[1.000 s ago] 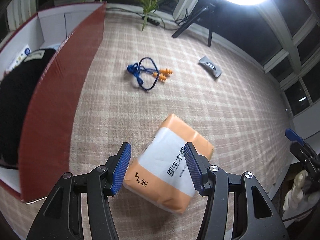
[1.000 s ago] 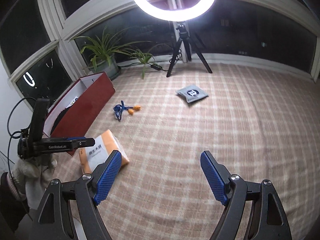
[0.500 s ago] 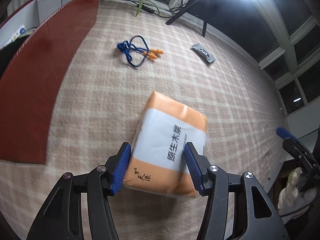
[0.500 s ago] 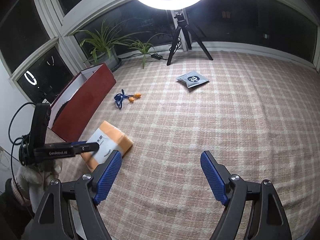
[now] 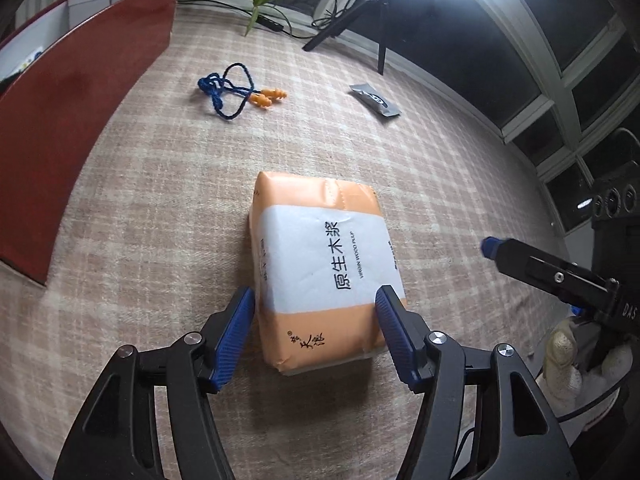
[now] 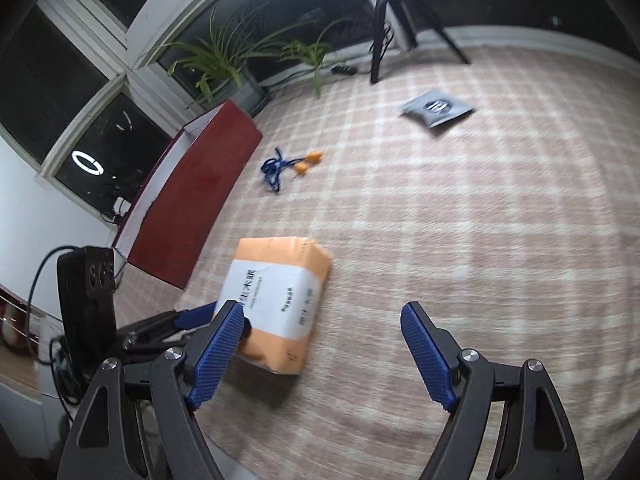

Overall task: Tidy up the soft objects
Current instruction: 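Lower both grippers onto the orange-and-white tissue package and close them on it, then lift the tissue package with both grippers and carry it over the box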

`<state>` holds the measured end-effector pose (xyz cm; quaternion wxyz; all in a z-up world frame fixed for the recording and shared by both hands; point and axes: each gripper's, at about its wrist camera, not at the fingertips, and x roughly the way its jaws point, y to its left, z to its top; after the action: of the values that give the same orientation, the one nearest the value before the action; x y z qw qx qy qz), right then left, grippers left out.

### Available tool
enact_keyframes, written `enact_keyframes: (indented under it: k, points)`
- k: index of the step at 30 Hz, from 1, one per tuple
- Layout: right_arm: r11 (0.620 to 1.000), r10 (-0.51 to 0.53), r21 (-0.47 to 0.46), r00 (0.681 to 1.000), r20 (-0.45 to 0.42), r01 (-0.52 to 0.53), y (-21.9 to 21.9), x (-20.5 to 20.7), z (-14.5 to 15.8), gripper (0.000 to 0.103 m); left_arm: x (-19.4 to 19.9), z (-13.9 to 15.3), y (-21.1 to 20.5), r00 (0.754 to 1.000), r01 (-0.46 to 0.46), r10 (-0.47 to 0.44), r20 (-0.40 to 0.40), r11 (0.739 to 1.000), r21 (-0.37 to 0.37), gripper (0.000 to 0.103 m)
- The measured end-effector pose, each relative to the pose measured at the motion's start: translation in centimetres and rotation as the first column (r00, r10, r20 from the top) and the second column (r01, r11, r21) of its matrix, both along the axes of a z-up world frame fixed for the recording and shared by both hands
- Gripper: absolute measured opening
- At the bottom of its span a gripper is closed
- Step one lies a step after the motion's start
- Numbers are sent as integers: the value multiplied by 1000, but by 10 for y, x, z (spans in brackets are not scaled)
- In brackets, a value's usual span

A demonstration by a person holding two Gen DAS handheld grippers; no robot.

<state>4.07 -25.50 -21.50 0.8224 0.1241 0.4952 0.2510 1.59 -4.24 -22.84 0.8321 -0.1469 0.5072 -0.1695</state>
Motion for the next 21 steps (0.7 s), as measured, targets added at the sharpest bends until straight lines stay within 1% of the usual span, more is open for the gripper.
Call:
enact_keyframes:
  k: [3, 5, 7, 9, 12, 14, 17, 21]
  points:
    - [999, 21, 35, 999, -42, -19, 11, 7, -11, 77, -1, -6, 4, 1000, -11, 10, -13, 999, -45, 62]
    - [998, 28, 54, 997, -73, -24, 16, 12, -19, 72, -2, -7, 6, 1000, -10, 9, -13, 998, -56, 62]
    - [997, 35, 76, 993, -110, -27, 21, 17, -26, 62, -2, -7, 6, 1000, -3, 3, -9, 998, -55, 62]
    - [995, 43, 92, 989, -139, -31, 25, 22, -33, 58, -2, -7, 6, 1000, 2, -2, -8, 998, -58, 62]
    - [994, 54, 106, 983, -175, -36, 33, 25, -42, 49, -4, -8, 10, 1000, 5, -6, -14, 997, -74, 62]
    - [992, 64, 122, 980, -190, -41, 36, 26, -45, 47, -4, -9, 10, 1000, 11, -13, -21, 996, -85, 62]
    - [992, 78, 113, 978, -196, -56, 45, 27, -48, 41, -4, -9, 10, 999, 30, -33, -23, 996, -87, 62]
    - [993, 82, 95, 978, -192, -65, 52, 28, -48, 39, -1, -9, 6, 998, 56, -58, -18, 996, -75, 62]
